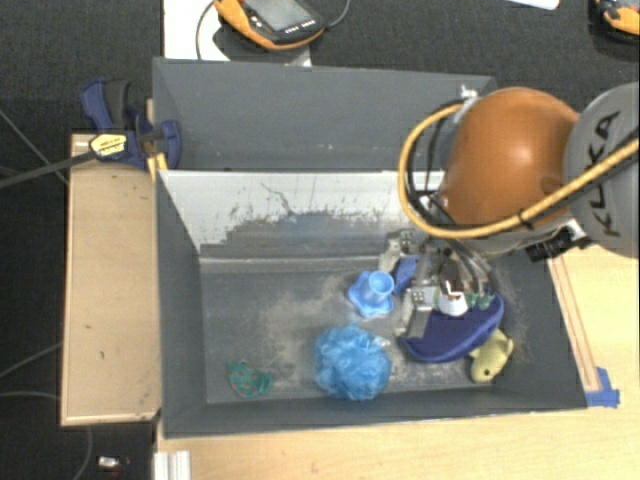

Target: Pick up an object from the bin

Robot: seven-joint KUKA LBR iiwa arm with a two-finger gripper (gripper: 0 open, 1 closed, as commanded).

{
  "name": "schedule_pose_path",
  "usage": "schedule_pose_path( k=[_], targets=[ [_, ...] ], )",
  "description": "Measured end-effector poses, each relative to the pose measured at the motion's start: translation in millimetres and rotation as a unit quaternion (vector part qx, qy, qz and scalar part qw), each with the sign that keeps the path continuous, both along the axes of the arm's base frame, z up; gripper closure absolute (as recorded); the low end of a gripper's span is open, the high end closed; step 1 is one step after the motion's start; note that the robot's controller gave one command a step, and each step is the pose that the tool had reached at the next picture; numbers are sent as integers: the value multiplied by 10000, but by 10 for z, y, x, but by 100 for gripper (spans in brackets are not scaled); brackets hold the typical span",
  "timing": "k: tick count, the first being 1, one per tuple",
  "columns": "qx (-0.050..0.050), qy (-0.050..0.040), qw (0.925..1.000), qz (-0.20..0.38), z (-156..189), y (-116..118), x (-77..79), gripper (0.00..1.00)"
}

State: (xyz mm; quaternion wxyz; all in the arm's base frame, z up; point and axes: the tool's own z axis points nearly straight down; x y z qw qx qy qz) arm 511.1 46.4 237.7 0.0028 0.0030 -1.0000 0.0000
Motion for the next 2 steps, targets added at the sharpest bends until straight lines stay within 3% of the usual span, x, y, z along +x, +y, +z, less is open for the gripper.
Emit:
schedule_pose_path(
  k=[1, 2],
  targets=[
    [2, -41, 10000, -8, 43, -3, 15, 0],
    [8, -79, 9990, -432, -176, -5, 102, 0]
  ],
)
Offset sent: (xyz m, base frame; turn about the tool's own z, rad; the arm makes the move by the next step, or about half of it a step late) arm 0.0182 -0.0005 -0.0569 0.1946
